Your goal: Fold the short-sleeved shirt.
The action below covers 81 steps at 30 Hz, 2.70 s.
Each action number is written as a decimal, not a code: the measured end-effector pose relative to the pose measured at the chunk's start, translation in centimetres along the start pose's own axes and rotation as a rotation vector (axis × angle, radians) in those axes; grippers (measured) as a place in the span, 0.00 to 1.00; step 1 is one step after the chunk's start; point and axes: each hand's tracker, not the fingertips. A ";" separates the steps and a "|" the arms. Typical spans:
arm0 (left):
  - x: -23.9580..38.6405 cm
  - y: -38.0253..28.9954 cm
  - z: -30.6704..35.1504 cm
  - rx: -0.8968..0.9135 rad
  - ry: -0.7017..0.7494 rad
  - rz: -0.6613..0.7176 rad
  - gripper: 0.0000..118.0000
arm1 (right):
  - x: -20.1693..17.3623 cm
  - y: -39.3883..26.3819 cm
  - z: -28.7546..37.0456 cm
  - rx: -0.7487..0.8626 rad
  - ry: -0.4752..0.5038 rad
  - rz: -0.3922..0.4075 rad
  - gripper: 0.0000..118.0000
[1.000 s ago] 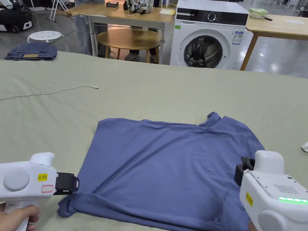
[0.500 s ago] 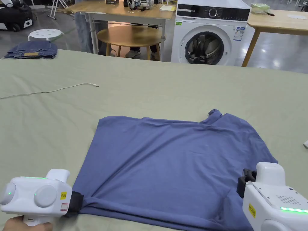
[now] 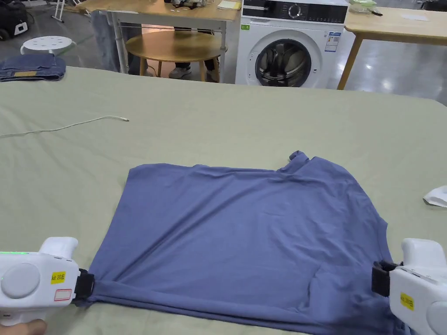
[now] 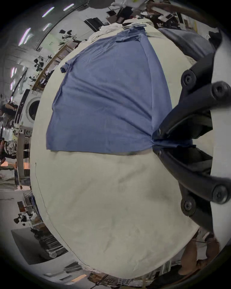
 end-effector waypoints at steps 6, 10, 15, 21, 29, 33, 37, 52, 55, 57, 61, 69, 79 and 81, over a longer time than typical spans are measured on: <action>0.7 -0.5 -0.4 -0.006 0.008 -0.005 0.01 | 2.8 -2.7 -1.7 -0.187 -0.005 0.030 0.56; 0.4 -0.6 -0.6 -0.004 0.006 0.004 0.01 | 2.9 -4.9 -3.1 -0.287 0.022 0.018 0.56; 0.5 -0.8 -0.2 -0.001 -0.011 0.016 0.01 | 2.4 -5.5 -3.3 -0.260 0.091 -0.026 0.15; 0.2 -0.7 0.4 0.017 -0.026 0.001 0.01 | 2.3 -4.1 -1.8 -0.254 0.082 -0.012 0.04; 0.4 1.2 3.3 0.128 -0.095 0.005 0.01 | 2.4 0.0 2.2 -0.128 0.101 -0.064 0.04; 0.4 3.7 3.8 0.200 -0.120 0.016 0.01 | 2.1 3.1 1.9 -0.074 0.092 -0.074 0.04; 0.2 7.1 2.7 0.233 -0.137 0.036 0.01 | 2.1 6.3 -0.3 -0.039 0.080 -0.092 0.04; -0.2 15.5 -6.9 0.140 -0.052 0.068 0.01 | 0.0 10.8 -14.1 -0.117 0.045 -0.039 0.05; -0.4 16.1 -7.9 0.122 -0.049 0.082 0.02 | -0.3 10.7 -14.8 -0.120 0.037 -0.025 0.09; -0.2 16.2 -7.8 0.120 -0.046 0.087 0.05 | -0.5 10.8 -14.5 -0.106 0.022 -0.018 0.21; -0.1 15.9 -6.6 0.166 -0.025 0.073 0.49 | -1.0 11.3 -12.3 0.009 0.018 -0.017 0.48; 2.6 12.9 -2.0 0.388 -0.106 0.037 0.51 | -4.3 10.9 -6.8 0.290 0.055 -0.064 0.48; 8.0 8.0 2.9 0.634 -0.037 -0.086 0.00 | -8.8 9.1 -2.9 0.442 0.076 -0.043 0.00; 8.1 7.6 3.8 0.651 -0.023 -0.068 0.00 | -9.1 8.7 -2.5 0.467 0.075 -0.042 0.00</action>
